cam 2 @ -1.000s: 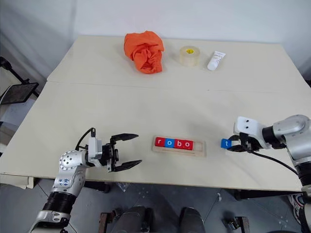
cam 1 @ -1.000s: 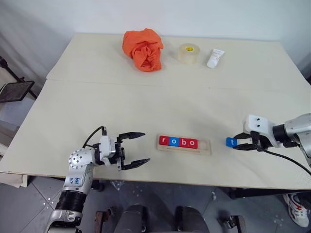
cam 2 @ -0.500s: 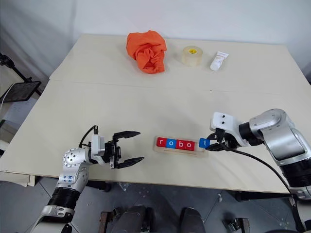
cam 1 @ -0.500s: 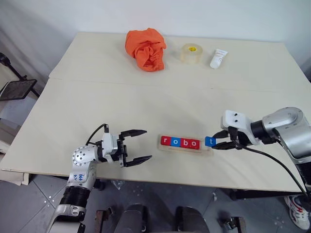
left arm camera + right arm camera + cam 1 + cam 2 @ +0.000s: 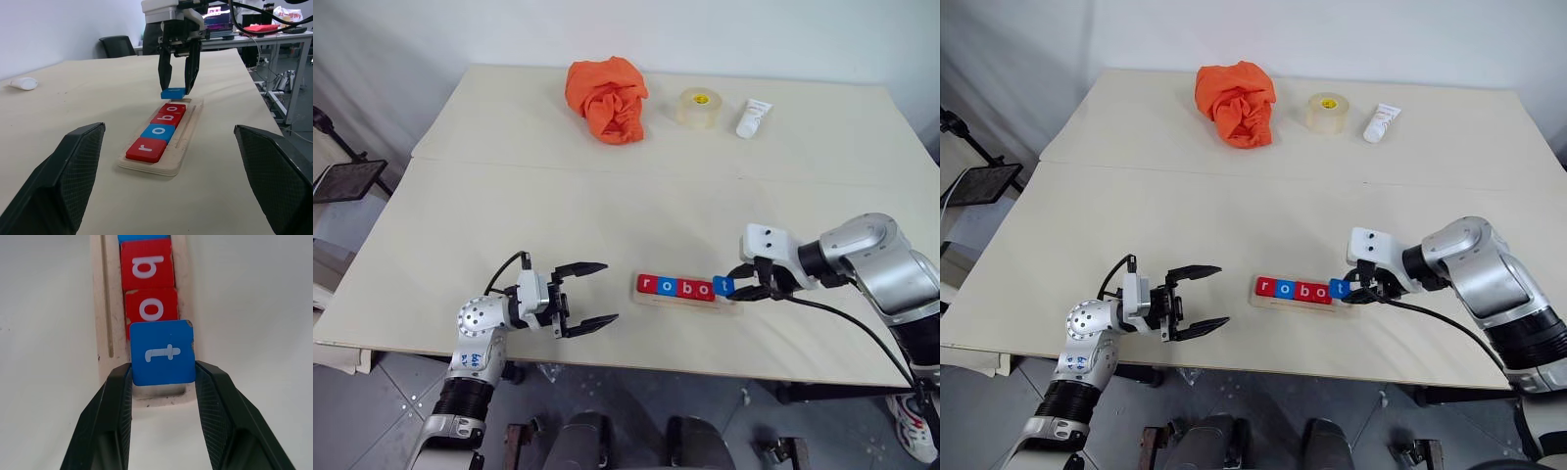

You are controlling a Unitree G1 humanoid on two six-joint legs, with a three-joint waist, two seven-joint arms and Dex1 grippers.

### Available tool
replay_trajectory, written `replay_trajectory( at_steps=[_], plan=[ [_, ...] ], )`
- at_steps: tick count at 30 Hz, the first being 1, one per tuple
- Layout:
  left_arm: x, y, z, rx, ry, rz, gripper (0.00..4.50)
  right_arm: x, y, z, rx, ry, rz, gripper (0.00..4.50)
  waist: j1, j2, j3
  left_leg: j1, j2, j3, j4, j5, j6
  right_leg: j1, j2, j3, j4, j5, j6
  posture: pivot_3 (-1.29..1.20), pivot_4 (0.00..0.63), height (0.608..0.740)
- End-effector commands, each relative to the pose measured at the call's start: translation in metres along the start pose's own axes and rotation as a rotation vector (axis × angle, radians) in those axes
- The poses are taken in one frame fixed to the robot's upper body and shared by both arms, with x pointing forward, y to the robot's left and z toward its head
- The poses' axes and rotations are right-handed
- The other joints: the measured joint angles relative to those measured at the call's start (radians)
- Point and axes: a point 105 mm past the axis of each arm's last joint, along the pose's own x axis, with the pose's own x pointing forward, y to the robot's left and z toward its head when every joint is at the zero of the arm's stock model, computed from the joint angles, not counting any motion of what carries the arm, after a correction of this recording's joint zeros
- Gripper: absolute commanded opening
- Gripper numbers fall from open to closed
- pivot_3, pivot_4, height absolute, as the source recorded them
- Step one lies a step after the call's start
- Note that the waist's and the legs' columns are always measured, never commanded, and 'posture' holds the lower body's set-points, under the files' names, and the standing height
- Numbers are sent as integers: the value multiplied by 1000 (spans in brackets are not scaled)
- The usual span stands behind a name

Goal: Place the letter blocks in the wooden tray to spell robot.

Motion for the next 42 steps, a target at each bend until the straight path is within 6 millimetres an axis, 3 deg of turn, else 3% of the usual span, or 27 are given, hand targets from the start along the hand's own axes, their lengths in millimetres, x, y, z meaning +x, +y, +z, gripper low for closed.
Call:
replay_trajectory(
  at_steps=[1, 6, 15, 20, 23, 27, 37, 42],
  plan=[
    [-2, 1, 4, 29, -8, 10, 4500, -4, -3, 5, -31, 0, -20, 1457, 0, 0, 0, 0, 0, 0, 0, 0, 0, 0, 0, 0, 0, 0, 0, 0, 150, 740],
    [-2, 2, 3, 30, -8, 11, 4500, -2, -1, 3, -23, 1, -13, 1457, 0, 0, 0, 0, 0, 0, 0, 0, 0, 0, 0, 0, 0, 0, 0, 0, 150, 740],
    [-2, 2, 3, 34, -7, 12, 4500, -9, 2, 9, -39, -7, -10, 4474, 0, 0, 0, 0, 0, 0, 0, 0, 0, 0, 0, 0, 0, 0, 0, 0, 150, 740],
    [-1, 3, 3, 33, -8, 13, 4500, -11, 3, 14, -48, -23, -15, 4474, 0, 0, 0, 0, 0, 0, 0, 0, 0, 0, 0, 0, 0, 0, 0, 0, 150, 740],
    [1, 2, 3, 33, -12, 11, 4500, -9, -10, 31, -37, -118, -81, 4474, -1, 0, 0, 0, 0, 0, 0, 0, 0, 0, 0, 0, 0, 0, 0, 0, 150, 740],
    [1, 1, 3, 33, -11, 12, 4500, -8, -20, 34, -16, -152, -116, 3612, -2, 0, 0, 0, 0, 0, 0, 0, 0, 0, 0, 0, 1, 0, 0, 0, 150, 740],
    [-1, -2, 4, 36, -8, 17, 4500, -1, -28, 22, 15, -138, -145, 63, -2, 0, 0, 0, 0, 0, 0, 0, 0, -1, 0, 0, 1, 0, 0, 0, 150, 740],
    [-2, -3, 5, 36, -5, 20, 4500, 3, -22, 11, 19, -113, -122, 22, -1, 0, 0, 0, 0, 0, 0, 0, 0, -1, 0, 0, 1, 0, 0, 0, 150, 740]
  ],
)
